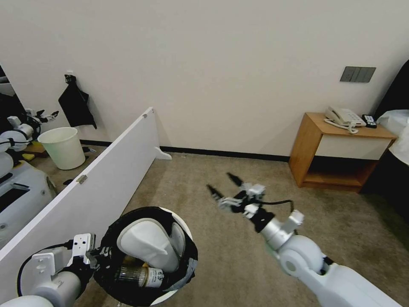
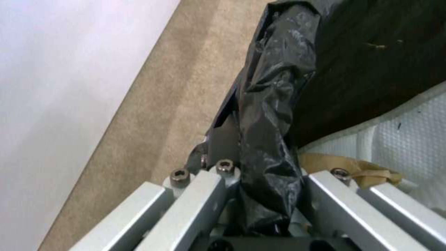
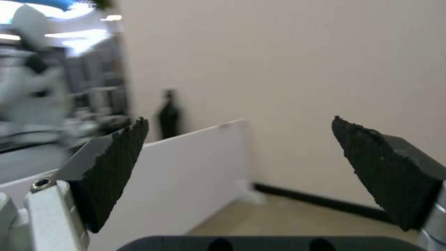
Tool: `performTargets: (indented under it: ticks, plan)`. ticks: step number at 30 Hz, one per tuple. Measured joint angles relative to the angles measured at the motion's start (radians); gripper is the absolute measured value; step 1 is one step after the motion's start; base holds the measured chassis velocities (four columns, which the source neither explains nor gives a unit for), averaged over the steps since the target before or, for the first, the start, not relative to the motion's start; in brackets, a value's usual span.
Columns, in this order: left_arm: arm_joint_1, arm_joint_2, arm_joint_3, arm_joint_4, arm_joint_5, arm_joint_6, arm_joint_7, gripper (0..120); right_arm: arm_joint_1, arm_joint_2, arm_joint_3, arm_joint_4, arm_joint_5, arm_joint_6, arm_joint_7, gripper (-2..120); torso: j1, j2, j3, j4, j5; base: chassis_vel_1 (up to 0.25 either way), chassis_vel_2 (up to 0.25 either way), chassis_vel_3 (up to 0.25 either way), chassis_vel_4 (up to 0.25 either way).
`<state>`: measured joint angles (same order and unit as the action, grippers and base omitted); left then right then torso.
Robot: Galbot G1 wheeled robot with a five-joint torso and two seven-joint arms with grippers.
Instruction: Pick up the trash bin, then pick up the garbage from the floor and place it into the trash bin.
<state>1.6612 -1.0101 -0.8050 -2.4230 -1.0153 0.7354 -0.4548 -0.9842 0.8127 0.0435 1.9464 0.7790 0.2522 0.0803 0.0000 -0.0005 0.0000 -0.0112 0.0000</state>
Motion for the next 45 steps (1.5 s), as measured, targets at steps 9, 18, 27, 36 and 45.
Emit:
performTargets:
  ticks: [9, 18, 27, 36, 45]
  plan:
    - [-0.010, -0.019, -0.014, 0.000, 0.029, 0.000, 0.012, 2, -0.253, 0.024, 0.266, 0.102, -0.150, -0.029, 0.100, 100, 0.000, 0.000, 0.000, -0.0001, 0.0000, 0.000, 0.000, 0.000, 0.000]
    - [0.008, -0.059, -0.020, -0.017, 0.076, 0.000, 0.026, 2, -0.503, 0.158, 0.446, 0.186, -0.424, -0.067, 0.122, 100, 0.000, 0.000, 0.000, 0.0003, -0.0001, 0.000, 0.000, 0.000, 0.000]
    - [0.011, -0.097, -0.017, -0.026, 0.120, 0.000, 0.043, 2, -0.638, 0.334, 0.557, 0.231, -0.572, -0.064, 0.088, 100, 0.000, 0.000, 0.000, -0.0001, -0.0003, 0.000, 0.000, 0.000, 0.000]
    - [0.025, -0.104, -0.019, -0.050, 0.137, 0.000, 0.045, 2, -0.691, 0.476, 0.560, 0.257, -0.673, -0.067, 0.086, 100, 0.000, 0.000, 0.000, 0.0000, -0.0002, 0.000, 0.000, 0.000, 0.000]
    - [0.039, -0.107, -0.022, -0.062, 0.144, 0.000, 0.046, 2, -0.728, 0.492, 0.584, 0.272, -0.705, -0.057, 0.085, 100, 0.000, 0.000, 0.000, -0.0001, -0.0002, 0.000, 0.000, 0.000, 0.000]
